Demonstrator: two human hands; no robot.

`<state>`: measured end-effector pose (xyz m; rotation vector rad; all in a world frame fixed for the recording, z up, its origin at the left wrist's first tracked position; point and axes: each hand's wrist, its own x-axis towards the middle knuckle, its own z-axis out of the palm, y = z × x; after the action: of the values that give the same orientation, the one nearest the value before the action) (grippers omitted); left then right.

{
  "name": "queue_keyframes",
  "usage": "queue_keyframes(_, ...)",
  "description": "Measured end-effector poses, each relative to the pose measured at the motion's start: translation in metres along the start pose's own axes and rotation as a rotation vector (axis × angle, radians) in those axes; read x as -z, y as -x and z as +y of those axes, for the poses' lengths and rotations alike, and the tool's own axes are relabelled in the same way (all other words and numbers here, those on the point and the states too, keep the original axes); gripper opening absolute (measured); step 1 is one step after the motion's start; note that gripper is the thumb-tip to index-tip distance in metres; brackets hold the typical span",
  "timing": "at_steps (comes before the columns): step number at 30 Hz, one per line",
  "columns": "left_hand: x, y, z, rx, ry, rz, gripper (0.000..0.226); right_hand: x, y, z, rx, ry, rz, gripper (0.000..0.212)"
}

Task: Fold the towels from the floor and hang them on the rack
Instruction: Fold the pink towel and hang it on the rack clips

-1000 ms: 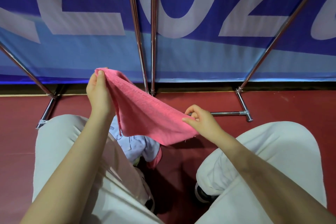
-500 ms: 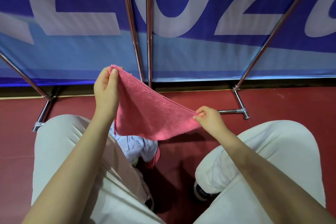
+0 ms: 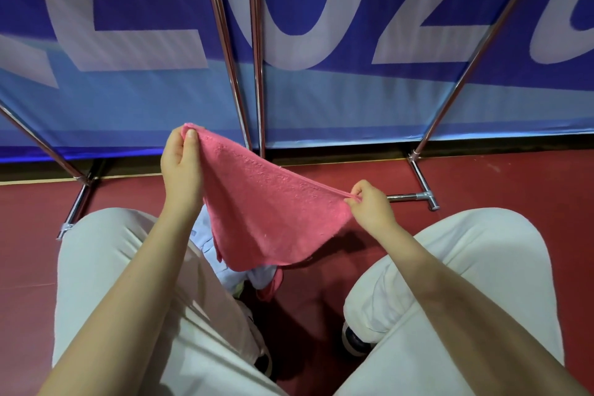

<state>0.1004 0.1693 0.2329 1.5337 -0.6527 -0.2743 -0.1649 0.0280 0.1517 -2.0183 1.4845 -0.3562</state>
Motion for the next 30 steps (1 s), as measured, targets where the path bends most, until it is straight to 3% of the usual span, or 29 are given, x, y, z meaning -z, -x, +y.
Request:
queue_keyframes(4, 0.002, -0.006, -0.01, 0.181, 0.076, 0.024, 0.029, 0.007, -0.004, 0.001, -0.023, -0.205, 0.104, 0.005)
queue_keyframes(8, 0.007, -0.016, -0.036, 0.371, 0.035, 0.096, 0.029, 0.035, -0.005, -0.013, 0.032, -0.657, 0.323, 0.006)
queue_keyframes(11, 0.004, -0.017, -0.044, 0.457, -0.012, 0.104, 0.031, 0.046, -0.003, -0.021, 0.021, -0.891, 0.339, 0.004)
queue_keyframes(17, 0.0, -0.017, -0.05, 0.525, 0.027, 0.133, 0.027, 0.043, 0.0, -0.017, 0.031, -0.849, 0.319, 0.009)
queue_keyframes(30, -0.008, -0.01, -0.04, 0.181, -0.151, 0.197, 0.026, 0.047, 0.004, -0.012, 0.018, -0.798, 0.368, 0.013)
